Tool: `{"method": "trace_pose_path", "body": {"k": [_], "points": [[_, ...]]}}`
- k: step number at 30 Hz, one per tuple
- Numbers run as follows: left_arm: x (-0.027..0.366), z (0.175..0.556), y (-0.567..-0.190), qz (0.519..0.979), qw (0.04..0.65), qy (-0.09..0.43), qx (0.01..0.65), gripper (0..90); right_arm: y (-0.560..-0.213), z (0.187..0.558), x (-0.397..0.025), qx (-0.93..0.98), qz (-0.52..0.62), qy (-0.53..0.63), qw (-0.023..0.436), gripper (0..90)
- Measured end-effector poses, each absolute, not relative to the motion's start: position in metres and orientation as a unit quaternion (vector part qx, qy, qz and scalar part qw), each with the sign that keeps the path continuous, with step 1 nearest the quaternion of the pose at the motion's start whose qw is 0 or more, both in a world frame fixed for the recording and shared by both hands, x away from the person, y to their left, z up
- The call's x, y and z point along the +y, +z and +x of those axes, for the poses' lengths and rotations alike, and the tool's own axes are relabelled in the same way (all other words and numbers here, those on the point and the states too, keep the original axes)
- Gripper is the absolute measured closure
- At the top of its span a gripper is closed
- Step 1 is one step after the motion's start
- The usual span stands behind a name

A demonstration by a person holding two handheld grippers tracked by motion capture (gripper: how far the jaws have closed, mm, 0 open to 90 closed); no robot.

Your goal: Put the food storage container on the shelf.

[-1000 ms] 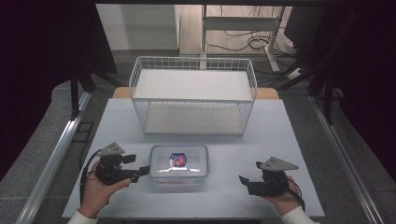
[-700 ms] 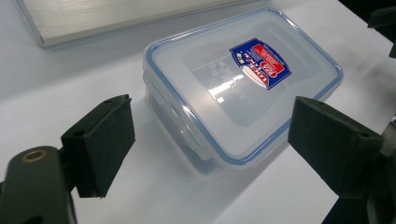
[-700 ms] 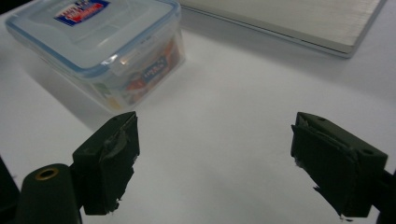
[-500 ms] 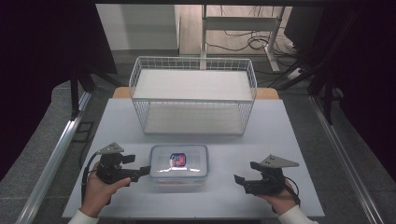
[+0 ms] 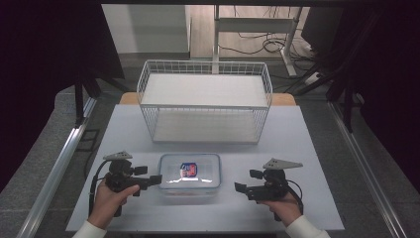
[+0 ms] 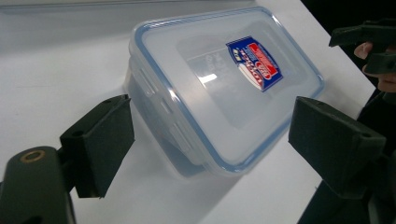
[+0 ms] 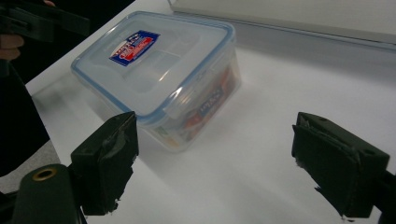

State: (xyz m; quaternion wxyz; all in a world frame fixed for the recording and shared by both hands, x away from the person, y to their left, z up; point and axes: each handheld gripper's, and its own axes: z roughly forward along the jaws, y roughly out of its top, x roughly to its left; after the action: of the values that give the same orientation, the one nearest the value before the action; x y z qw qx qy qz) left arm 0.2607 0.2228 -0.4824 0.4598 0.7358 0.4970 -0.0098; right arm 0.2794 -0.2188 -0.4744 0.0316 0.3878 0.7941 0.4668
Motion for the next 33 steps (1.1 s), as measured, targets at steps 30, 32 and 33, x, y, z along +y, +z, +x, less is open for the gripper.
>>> {"method": "trace_pose_path", "body": {"k": [30, 32, 33], "points": [[0.221, 0.305, -0.523, 0.704, 0.480, -0.136, 0.506, 17.8, -0.500, 0.331, -0.158, 0.790, 0.398, 0.459, -0.080, 9.9], [0.220, 0.305, -0.525, 0.706, 0.477, -0.138, 0.505, 18.9, -0.503, 0.336, -0.154, 0.784, 0.407, 0.458, -0.096, 10.1], [0.220, 0.305, -0.525, 0.706, 0.476, -0.139, 0.507, 19.2, -0.504, 0.339, -0.153, 0.781, 0.412, 0.459, -0.104, 10.4]]}}
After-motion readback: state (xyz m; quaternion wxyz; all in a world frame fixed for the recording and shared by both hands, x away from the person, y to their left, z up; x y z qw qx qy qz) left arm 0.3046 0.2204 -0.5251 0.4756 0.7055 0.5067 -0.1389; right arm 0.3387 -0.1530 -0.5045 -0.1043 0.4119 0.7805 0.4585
